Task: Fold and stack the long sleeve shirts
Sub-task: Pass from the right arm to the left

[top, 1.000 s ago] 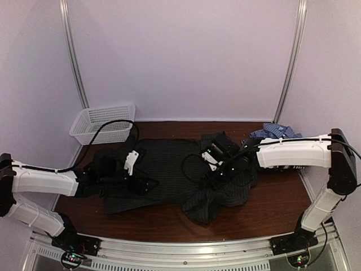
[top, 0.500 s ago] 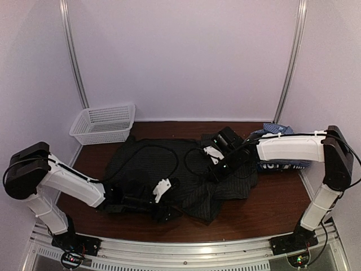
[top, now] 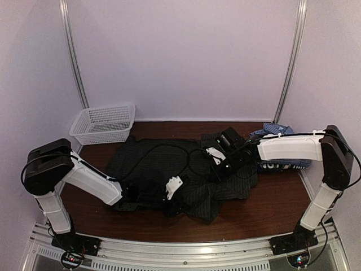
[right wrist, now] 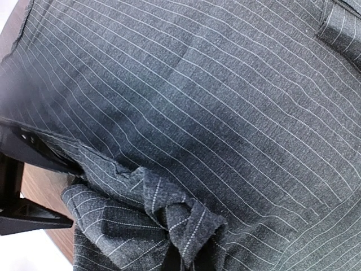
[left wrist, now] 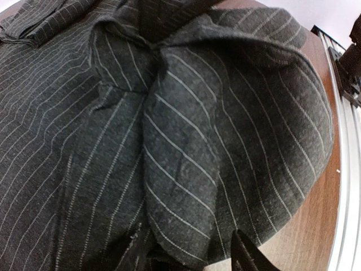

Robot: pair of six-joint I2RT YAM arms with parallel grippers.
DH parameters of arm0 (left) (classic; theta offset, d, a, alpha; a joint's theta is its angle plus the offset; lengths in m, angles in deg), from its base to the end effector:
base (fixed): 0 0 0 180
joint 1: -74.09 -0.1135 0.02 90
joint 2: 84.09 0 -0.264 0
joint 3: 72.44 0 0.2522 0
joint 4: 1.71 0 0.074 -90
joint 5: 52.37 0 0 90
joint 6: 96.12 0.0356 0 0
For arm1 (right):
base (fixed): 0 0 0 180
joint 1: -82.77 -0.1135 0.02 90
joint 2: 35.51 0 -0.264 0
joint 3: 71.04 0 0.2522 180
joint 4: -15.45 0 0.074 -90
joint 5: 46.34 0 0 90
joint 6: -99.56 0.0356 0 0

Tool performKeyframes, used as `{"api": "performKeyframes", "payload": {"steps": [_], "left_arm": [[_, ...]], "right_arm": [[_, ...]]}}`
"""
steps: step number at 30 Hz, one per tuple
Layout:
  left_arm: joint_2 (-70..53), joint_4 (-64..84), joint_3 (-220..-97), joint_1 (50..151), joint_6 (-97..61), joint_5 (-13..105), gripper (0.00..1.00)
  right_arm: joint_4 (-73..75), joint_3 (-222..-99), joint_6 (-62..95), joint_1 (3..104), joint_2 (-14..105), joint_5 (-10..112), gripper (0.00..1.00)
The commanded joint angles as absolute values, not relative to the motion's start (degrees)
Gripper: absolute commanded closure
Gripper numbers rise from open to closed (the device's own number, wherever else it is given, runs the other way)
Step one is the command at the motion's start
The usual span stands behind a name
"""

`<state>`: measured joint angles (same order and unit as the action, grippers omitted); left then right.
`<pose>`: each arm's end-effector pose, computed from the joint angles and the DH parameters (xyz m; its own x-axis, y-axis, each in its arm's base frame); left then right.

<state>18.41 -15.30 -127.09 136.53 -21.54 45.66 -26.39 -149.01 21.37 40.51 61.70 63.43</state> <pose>0.1514 -0.3008 0.1228 -0.4987 0.3865 -0.7758 0.8285 0.4757 -0.2956 0.2459 0.2397 0.1982 -0.7884 -0.4561 -0.4128 -0.6054 0.6945 0.3888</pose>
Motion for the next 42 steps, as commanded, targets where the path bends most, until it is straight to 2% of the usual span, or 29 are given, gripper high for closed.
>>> {"api": "performKeyframes", "payload": {"steps": [1,5,14,21,27,35,42], "left_arm": [[20.2,-19.3,-128.0,137.2,-20.8,48.3,0.49],[21.0,-19.9,-128.0,137.2,-20.9,49.5,0.62],[19.8,-20.2,-129.6,137.3,-20.8,52.7,1.0],[14.9,-18.5,-130.4,137.3,-21.8,65.8,1.0],[8.6,-17.5,-132.2,137.2,-24.6,73.2,1.0],[5.3,-10.1,-140.8,136.3,-29.1,63.0,1.0],[5.3,-9.7,-145.4,133.5,-33.6,59.9,1.0]], "right_arm": [[-24.7,-148.1,20.4,41.6,62.0,64.5,1.0],[-24.4,-147.7,20.3,41.9,62.0,64.6,1.0],[-21.9,-144.9,21.2,42.1,61.2,65.7,1.0],[-21.6,-144.1,21.1,42.5,60.8,66.2,0.99],[-19.9,-142.3,21.0,42.6,59.7,67.5,0.9],[-19.2,-140.0,21.7,44.2,55.3,68.3,0.61],[-21.5,-138.7,21.9,49.0,46.8,67.2,0.36]]}}
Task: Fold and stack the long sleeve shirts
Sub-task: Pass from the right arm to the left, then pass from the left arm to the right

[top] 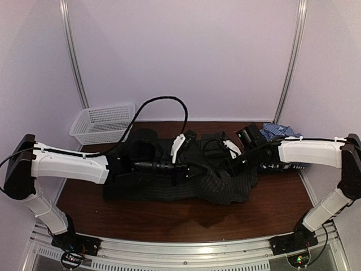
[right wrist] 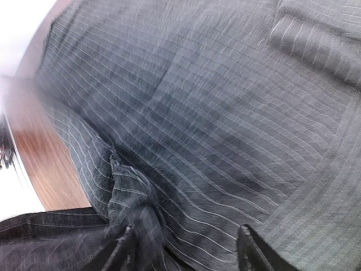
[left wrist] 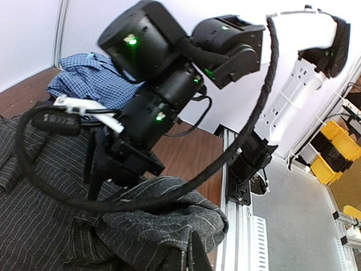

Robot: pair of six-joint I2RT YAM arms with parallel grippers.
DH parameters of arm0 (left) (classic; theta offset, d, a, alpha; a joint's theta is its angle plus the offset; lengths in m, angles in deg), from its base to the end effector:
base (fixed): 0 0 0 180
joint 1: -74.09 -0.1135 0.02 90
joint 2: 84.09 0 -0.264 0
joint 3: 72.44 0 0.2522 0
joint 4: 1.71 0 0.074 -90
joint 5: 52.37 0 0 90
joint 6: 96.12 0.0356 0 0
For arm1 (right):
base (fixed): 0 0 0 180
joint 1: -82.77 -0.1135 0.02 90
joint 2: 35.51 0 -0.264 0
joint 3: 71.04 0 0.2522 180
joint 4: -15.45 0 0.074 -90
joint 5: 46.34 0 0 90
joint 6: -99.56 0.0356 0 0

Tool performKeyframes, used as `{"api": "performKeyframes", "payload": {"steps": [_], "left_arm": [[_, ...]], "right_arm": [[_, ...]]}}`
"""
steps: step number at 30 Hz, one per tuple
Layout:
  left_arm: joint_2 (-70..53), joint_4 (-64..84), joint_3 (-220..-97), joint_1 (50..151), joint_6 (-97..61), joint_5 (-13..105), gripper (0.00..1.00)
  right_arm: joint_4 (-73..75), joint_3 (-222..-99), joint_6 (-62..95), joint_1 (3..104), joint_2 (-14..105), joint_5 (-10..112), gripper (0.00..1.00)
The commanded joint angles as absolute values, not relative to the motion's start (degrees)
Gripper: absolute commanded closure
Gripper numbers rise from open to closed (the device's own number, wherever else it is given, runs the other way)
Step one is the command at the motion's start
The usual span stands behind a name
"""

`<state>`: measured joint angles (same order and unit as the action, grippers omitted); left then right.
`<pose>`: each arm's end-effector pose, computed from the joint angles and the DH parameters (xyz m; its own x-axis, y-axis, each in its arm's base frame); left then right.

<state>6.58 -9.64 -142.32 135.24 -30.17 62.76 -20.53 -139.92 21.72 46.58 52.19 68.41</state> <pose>0.1616 -0.3247 0.2643 -0.5027 0.1478 -0.8518 0.8628 0.1472 -0.4836 0.2409 0.1947 0.2090 -0.7987 -0.3473 -0.4914 -0.5757 0.6788 0.4559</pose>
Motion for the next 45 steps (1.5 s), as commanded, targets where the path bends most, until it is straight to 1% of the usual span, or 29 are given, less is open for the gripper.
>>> {"api": "performKeyframes", "payload": {"steps": [1,4,9,17,20,24,31,34,39,42,45], "left_arm": [[5.5,-9.8,-145.9,133.0,-34.4,60.0,1.0],[6.1,-11.1,-147.5,131.2,-37.5,60.5,1.0],[7.1,-11.8,-151.1,128.4,-40.9,61.6,1.0],[10.5,-8.0,-157.9,126.2,-41.7,61.1,1.0],[12.5,-7.9,-159.9,125.6,-42.0,62.2,1.0],[16.1,-7.6,-163.2,125.5,-41.9,63.9,1.0],[21.7,-6.5,-169.4,125.5,-41.8,66.9,1.0],[22.8,-7.2,-170.3,125.5,-42.3,68.4,1.0],[23.4,-7.9,-170.2,125.5,-43.0,69.0,1.0],[23.9,-8.4,-170.1,125.5,-43.6,69.6,1.0],[24.2,-8.7,-169.9,125.6,-44.0,69.8,1.0]], "right_arm": [[-21.9,-138.3,22.0,49.7,45.4,66.8,0.34],[-23.0,-137.2,22.5,51.6,41.3,65.0,0.28],[-24.1,-135.0,25.3,53.8,35.1,61.6,0.23],[-23.6,-132.5,28.0,54.3,27.0,59.5,0.18],[-22.8,-131.6,28.0,54.3,23.9,60.4,0.15],[-20.5,-129.4,27.9,54.3,21.2,66.5,0.13],[-12.8,-122.2,30.9,54.2,17.5,76.2,0.13],[-9.8,-119.6,32.5,54.3,16.5,77.8,0.13],[-7.6,-119.7,32.4,53.9,18.3,78.9,0.15],[-6.8,-120.8,31.7,53.6,20.8,79.3,0.18],[-5.9,-122.2,31.1,53.3,23.6,79.8,0.24]]}}
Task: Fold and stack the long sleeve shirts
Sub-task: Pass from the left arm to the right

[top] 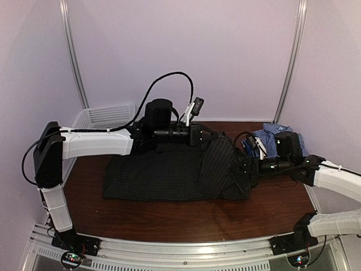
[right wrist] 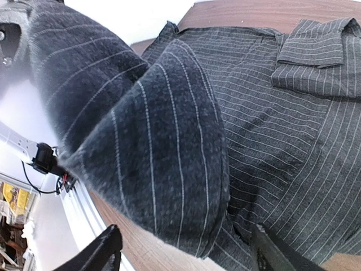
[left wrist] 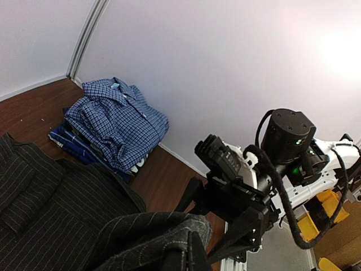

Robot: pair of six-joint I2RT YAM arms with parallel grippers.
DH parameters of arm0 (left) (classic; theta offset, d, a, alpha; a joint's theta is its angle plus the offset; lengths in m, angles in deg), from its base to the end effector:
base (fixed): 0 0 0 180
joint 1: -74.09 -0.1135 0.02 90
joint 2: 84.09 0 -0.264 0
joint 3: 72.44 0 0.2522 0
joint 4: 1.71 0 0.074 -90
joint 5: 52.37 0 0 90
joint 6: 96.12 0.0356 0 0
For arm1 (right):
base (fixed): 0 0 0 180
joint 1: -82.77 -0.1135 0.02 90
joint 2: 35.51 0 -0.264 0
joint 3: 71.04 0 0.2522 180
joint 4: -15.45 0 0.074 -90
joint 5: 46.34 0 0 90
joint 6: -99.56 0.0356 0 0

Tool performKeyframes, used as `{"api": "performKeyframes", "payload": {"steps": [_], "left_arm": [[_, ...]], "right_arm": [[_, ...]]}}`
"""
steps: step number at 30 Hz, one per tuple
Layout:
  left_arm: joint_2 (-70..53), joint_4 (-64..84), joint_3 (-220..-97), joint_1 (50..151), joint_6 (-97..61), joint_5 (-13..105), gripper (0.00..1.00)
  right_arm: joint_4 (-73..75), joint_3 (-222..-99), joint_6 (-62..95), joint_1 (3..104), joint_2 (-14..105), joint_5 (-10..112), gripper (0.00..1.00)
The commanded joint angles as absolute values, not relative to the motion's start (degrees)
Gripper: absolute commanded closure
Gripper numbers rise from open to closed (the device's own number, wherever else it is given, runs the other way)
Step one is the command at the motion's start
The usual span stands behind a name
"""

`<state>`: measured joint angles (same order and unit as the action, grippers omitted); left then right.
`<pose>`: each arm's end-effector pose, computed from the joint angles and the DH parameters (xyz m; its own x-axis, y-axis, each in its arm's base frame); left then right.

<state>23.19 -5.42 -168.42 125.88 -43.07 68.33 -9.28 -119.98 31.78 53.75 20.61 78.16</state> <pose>0.2637 -0.3644 0.3023 -0.6596 0.0023 -0.7516 0.7410 0.1696 -0.6497 0.1745 0.1199 0.2465 -0.7381 -0.0531 -0.6726 -0.5845 0.5482 0.5982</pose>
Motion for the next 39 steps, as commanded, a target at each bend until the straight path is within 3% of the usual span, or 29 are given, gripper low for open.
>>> {"api": "performKeyframes", "payload": {"steps": [1,4,10,13,16,18,26,29,39], "left_arm": [[24.2,-8.8,-169.9,125.6,-44.0,69.9,1.0],[24.6,-8.5,-169.9,125.5,-43.6,69.5,1.0],[25.8,-4.1,-171.3,125.5,-39.7,64.8,1.0],[26.4,-2.8,-171.5,125.2,-37.7,63.3,1.0],[25.6,-2.1,-169.9,124.2,-36.2,62.0,1.0],[24.0,-1.9,-167.6,123.4,-34.4,60.7,0.94],[11.6,4.5,-153.7,117.6,-31.0,53.1,0.52],[6.1,9.7,-147.1,115.6,-30.4,49.1,0.42],[-9.1,29.0,-130.0,108.2,-36.1,37.0,0.38]], "right_arm": [[-5.7,-122.6,30.9,53.1,24.7,80.1,0.27],[-5.6,-124.1,30.9,52.9,26.1,80.6,0.41],[-7.5,-125.0,30.9,52.8,25.1,79.3,0.86],[-10.3,-126.1,30.9,52.9,24.9,75.8,0.96],[-15.1,-128.7,31.0,53.2,25.7,68.7,1.0],[-17.6,-130.2,31.0,54.0,26.4,65.2,1.0],[-18.6,-131.8,31.1,56.6,30.4,62.1,1.0],[-18.3,-131.7,30.9,57.2,31.6,61.4,1.0],[-17.1,-131.1,29.9,58.8,32.2,62.3,1.0]]}}
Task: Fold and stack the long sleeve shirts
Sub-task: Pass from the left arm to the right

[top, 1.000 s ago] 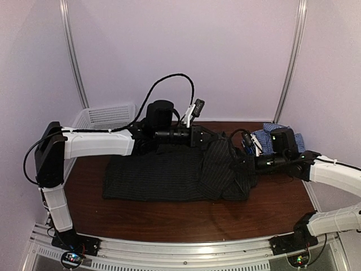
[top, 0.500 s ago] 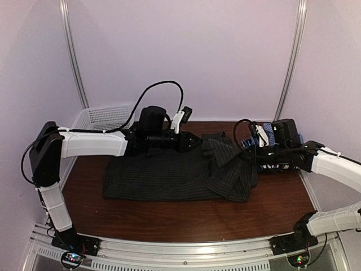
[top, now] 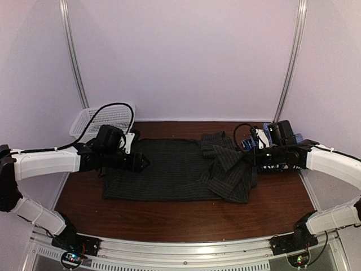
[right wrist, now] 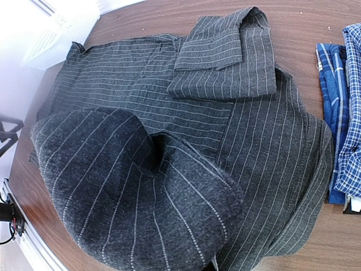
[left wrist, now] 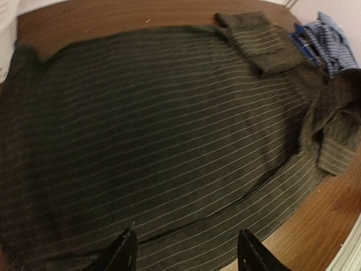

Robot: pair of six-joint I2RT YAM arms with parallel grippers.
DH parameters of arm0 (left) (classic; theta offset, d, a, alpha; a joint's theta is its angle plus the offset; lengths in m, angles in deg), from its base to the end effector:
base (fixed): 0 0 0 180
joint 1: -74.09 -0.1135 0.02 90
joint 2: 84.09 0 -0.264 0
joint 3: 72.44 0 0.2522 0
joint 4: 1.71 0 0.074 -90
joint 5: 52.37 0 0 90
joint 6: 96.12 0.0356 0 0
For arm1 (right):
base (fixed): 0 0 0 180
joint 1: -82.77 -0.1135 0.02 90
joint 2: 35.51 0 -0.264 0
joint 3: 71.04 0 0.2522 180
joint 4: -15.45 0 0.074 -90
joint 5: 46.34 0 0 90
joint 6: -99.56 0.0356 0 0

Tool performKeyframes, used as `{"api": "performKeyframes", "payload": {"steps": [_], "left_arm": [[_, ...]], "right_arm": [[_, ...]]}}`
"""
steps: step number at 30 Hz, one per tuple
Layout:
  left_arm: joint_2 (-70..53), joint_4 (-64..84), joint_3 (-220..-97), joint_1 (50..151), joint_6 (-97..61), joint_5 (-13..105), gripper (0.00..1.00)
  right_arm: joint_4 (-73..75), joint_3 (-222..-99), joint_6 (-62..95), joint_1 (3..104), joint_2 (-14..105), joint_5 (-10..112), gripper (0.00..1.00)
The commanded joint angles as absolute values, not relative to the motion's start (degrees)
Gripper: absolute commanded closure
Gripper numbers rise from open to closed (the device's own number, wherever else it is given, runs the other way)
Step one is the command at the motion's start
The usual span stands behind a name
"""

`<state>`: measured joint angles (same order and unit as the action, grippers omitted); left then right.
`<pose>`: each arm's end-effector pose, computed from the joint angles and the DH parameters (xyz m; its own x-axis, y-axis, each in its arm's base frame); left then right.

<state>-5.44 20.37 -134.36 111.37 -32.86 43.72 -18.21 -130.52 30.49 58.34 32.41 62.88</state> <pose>0.2323 -0.1816 0.2312 -0.7459 0.0056 -0.6660 0.3722 0.8327 -0.4100 0.2228 0.1141 0.2490 -0.7891 0.0120 -0.6142 -0.3544 0.8077 0.4712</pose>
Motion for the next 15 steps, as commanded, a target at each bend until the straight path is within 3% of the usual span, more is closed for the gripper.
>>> {"api": "performKeyframes", "payload": {"steps": [1,15], "left_arm": [[-9.8,30.2,-129.0,107.7,-36.9,35.7,0.38],[-13.2,33.9,-122.7,98.4,-40.0,33.8,0.45]], "right_arm": [[-16.8,-130.9,29.8,58.9,32.1,62.5,1.0],[-16.2,-130.4,28.9,58.9,29.7,66.3,1.0]]}}
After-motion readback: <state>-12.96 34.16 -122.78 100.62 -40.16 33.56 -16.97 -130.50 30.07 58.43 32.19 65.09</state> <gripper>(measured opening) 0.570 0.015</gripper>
